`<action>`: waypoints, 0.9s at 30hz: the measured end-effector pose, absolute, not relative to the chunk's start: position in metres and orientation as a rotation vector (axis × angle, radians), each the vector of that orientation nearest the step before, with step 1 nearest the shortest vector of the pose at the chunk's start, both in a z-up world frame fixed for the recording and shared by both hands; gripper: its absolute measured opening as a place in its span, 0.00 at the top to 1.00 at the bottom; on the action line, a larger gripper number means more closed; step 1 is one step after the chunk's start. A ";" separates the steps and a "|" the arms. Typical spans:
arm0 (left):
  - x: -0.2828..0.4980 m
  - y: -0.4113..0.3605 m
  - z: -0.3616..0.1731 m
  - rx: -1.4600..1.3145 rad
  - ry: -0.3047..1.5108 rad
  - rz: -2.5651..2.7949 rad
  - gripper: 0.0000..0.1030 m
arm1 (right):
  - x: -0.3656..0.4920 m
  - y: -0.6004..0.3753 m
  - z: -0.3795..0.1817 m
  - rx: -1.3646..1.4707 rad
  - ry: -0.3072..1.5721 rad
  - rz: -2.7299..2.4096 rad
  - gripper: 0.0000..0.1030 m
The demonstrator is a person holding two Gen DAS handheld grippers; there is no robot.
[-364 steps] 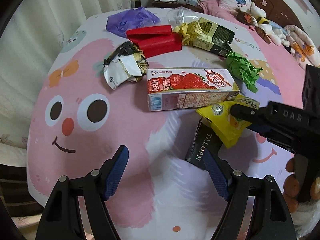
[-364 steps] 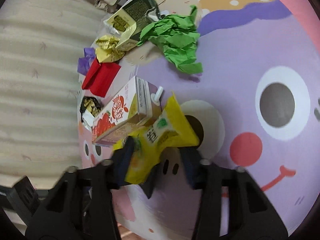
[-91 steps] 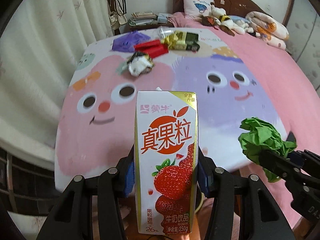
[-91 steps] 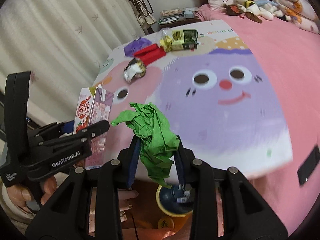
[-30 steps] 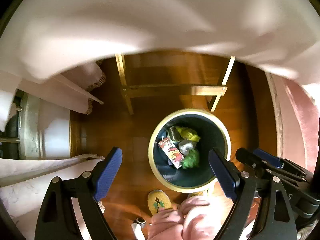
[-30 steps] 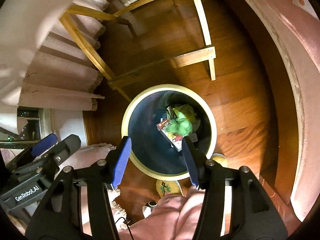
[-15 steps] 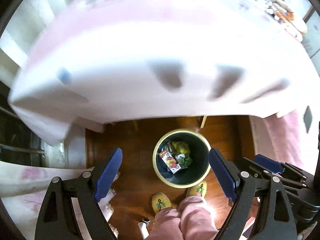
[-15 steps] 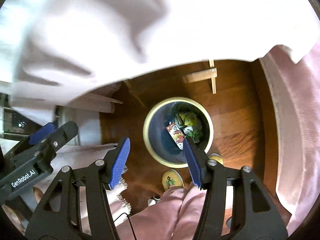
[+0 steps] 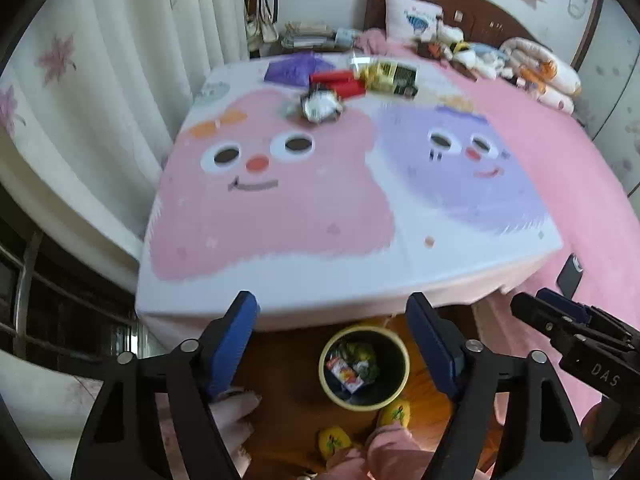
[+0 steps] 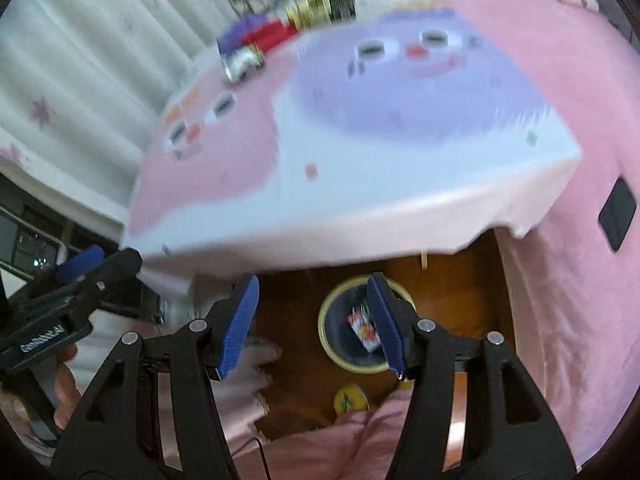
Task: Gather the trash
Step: 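Move both tools back toward the table of trash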
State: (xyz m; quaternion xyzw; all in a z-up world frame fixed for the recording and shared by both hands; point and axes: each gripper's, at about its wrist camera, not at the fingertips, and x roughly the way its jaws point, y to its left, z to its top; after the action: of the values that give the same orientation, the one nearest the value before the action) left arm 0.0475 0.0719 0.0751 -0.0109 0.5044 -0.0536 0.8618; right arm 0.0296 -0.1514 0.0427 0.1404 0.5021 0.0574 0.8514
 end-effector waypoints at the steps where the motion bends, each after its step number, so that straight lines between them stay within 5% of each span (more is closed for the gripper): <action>1: 0.050 0.075 0.084 -0.027 1.048 -0.113 0.25 | 0.032 -0.151 0.053 0.291 1.037 0.120 0.48; 12: 0.101 0.086 0.147 -0.079 0.955 -0.143 0.25 | 0.068 -0.134 0.130 0.193 0.877 0.131 0.48; 27: 0.279 0.061 0.104 -0.252 1.052 0.072 0.25 | 0.267 -0.184 0.135 0.091 0.850 0.266 0.48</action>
State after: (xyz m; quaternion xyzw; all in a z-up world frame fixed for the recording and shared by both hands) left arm 0.2787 0.0607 0.1038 -0.1197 0.5007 0.0342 0.8566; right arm 0.2673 -0.1838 0.1354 0.0440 0.4108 0.1284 0.9016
